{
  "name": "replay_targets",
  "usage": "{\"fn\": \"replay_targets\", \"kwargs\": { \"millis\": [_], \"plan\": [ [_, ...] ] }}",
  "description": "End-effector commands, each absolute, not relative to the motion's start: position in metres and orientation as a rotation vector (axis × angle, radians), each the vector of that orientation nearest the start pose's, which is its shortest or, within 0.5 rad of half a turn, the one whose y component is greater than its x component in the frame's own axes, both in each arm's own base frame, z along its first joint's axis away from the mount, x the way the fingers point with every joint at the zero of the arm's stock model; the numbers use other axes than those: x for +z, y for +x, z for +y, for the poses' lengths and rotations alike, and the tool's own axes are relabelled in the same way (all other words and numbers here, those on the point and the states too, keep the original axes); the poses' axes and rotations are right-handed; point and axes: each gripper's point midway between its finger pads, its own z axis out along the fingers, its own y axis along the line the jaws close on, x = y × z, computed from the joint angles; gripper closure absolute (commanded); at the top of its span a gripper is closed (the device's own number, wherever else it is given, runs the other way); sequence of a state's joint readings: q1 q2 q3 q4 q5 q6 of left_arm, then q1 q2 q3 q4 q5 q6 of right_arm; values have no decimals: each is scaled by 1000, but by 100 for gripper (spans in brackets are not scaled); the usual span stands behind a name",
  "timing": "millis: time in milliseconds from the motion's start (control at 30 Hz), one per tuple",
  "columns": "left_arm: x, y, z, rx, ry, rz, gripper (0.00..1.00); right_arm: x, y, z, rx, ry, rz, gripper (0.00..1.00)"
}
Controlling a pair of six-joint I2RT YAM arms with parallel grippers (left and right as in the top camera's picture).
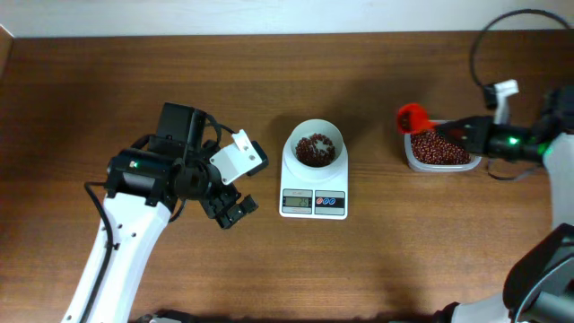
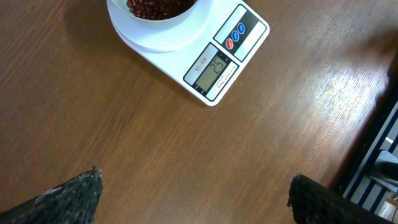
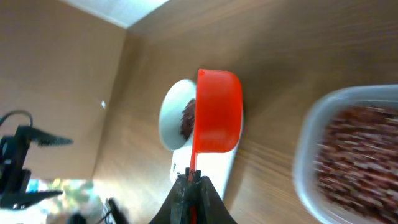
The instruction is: Scoop and weigh 50g on scale
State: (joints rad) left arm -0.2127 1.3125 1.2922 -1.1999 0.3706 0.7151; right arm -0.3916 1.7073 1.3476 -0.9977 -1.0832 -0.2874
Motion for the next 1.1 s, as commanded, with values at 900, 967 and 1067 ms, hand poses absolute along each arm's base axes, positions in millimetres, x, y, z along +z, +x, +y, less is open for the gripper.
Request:
{"fn": "replay_targets", "kwargs": {
  "millis": [900,967,1067],
  "plan": [
    [208,258,-121,-377,1285,2340,1,161,383,165,817,-833,2337,96],
    [208,258,-121,-377,1285,2340,1,163,381,170,815,-851,2330,96],
    [208,258,-121,-377,1285,2340,1,166,381,171,744,-874,2330,96]
  ]
}}
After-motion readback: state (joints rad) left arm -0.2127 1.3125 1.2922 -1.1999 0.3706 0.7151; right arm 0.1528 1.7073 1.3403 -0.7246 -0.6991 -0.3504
